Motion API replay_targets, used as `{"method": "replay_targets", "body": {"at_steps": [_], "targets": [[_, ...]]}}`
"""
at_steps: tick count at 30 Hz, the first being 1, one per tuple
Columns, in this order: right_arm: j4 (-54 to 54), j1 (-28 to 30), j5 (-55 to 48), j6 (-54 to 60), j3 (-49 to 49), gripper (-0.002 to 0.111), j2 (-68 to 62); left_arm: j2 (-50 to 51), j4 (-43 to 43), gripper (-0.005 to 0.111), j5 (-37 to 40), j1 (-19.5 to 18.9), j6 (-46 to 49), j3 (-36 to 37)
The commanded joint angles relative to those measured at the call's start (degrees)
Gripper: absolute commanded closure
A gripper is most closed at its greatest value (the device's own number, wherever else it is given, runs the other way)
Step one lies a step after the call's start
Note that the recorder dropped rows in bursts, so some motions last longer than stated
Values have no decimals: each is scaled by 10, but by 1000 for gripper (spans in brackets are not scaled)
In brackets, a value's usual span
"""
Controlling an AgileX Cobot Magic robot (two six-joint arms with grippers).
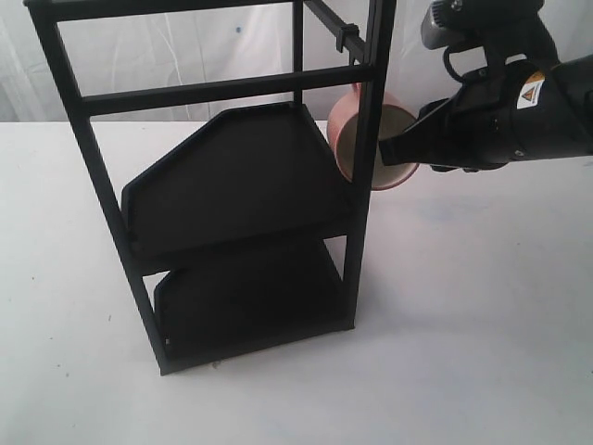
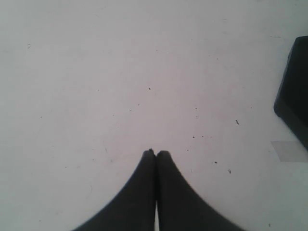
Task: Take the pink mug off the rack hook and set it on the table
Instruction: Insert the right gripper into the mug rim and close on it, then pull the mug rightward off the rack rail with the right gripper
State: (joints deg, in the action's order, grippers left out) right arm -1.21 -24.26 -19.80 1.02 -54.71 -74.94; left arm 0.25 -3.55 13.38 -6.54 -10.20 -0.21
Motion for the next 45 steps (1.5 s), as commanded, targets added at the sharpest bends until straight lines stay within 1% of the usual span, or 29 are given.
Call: {"method": "replay_targets", "body": {"at_steps": [1, 13, 15, 18, 26, 30, 40, 45], "targets": [[2, 3, 3, 3, 3, 81, 0, -3, 0, 107, 0, 4, -1, 2], [-2, 3, 3, 3, 3, 82, 0, -3, 0, 107, 0, 4, -1, 2], [-2, 3, 2, 3, 3, 86, 0, -3, 0, 107, 0, 4, -1, 2], [-2, 3, -1, 3, 3, 96, 0, -3, 0, 107, 0, 4, -1, 2], [-2, 3, -2, -10, 3, 102, 0, -3, 0, 107, 0, 4, -1, 2], [-2, 3, -3, -10, 3, 108, 0, -3, 0, 107, 0, 4, -1, 2], [-3, 3, -9, 3, 3, 108, 1, -3, 0, 107, 0, 4, -1, 2], [-3, 3, -9, 3, 3, 108, 25, -3, 0, 107, 0, 4, -1, 2]]}}
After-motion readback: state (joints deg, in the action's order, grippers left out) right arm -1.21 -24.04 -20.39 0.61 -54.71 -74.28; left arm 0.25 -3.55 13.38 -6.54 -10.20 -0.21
